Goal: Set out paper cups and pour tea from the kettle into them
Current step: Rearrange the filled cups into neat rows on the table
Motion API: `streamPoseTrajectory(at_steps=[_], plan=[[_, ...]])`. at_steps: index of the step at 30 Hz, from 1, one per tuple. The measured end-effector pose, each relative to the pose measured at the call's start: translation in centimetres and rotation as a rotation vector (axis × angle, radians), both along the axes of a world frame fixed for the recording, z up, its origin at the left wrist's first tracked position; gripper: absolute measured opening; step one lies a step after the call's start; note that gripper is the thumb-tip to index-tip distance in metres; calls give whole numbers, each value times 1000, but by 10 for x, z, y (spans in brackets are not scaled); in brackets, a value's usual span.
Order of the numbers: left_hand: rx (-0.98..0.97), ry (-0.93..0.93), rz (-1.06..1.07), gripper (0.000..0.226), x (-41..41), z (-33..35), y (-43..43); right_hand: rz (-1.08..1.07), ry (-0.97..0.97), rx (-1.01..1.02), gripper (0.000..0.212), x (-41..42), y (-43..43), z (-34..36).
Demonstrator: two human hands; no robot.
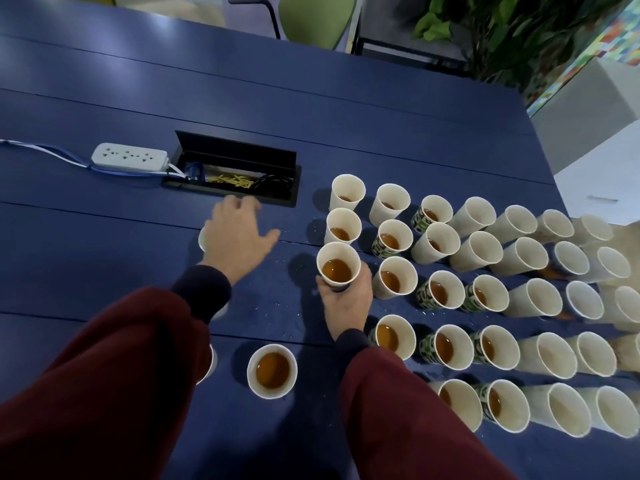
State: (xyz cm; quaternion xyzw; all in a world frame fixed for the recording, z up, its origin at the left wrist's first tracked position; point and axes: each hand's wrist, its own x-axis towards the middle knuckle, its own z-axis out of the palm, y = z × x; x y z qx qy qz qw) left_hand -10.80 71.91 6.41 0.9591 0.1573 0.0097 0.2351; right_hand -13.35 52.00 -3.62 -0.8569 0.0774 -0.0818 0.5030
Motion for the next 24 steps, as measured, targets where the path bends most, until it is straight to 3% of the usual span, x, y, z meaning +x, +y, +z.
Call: streamPoseTrajectory(at_steps=[3, 6, 12, 18, 24], plan=[[86, 51, 158, 65, -9, -7, 17, -33, 14, -56, 53, 6, -1, -7], [12, 145, 174, 76, -15, -17, 27, -41, 94, 11, 53, 6, -2, -11], [-70, 124, 182, 62, -23, -28, 35, -51, 182, 14, 54, 5, 1, -14], [-109, 135, 139, 71, -20, -30, 41, -56, 208, -24, 62, 7, 4, -17], [-155, 120, 128, 58, -27, -24, 39, -117, 318, 12, 70, -7, 3, -6]])
